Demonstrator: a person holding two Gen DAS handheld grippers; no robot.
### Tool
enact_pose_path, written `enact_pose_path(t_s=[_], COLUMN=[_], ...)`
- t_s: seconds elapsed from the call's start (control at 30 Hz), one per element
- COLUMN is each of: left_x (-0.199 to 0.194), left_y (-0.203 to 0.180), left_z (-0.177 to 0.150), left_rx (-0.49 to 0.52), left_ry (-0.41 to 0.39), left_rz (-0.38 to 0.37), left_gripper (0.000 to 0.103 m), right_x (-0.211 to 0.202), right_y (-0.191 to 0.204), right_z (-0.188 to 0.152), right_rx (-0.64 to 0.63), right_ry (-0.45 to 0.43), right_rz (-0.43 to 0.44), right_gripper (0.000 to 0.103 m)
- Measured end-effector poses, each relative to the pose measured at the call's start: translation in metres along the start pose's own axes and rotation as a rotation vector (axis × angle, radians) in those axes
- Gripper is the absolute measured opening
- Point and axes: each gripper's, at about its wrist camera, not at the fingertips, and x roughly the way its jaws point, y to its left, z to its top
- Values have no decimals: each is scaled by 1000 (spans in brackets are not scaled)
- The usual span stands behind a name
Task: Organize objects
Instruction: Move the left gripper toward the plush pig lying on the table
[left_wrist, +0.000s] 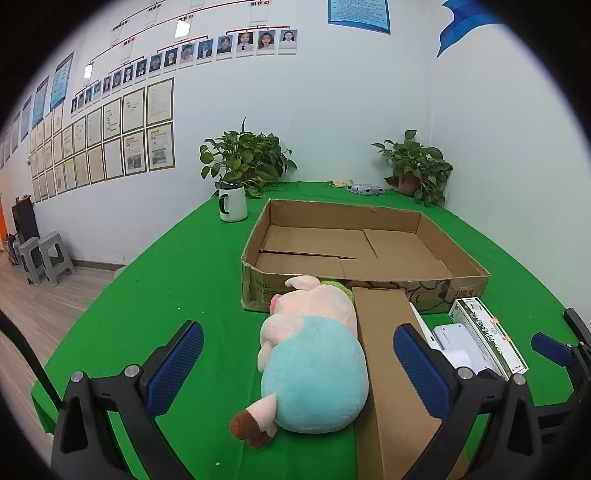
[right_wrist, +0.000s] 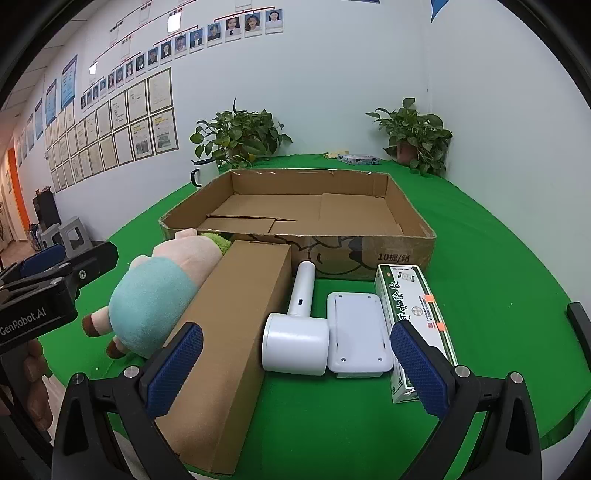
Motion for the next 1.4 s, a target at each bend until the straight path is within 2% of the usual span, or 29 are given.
enact_pose_path(t_s=[0.43,0.73,0.83,1.0,1.07,1.2,1.3,1.4], left_x=[-15,-8,-2,8,8,9,15,29], left_y=[0,5,4,3,5,9,12,14], left_z=[10,9,8,7,9,15,17,12], left_rx=[0,-9,-2,8,0,-3,1,4], left_ry=[-20,-15,10,43,33,11,31,85], left_rz=[-14,-15,-17,-51,-102,-151,-158,-173], left_gripper=[103,103,103,103,103,103,103,103], right_x=[-19,-16,-10,-1,3,6,8,7], right_y=[2,-1,-1,-3,-4,-7,-8,-7], right_z=[2,0,-2,-2,-1,0,2,4], right_rx=[-12,-9,-14,-4,-4,8,15,-3], right_ry=[1,4,18,24,28,13,3,-14], right_rz=[-13,-6,-8,-5,-3,42,101,133], right_gripper=[103,103,103,103,103,103,103,103])
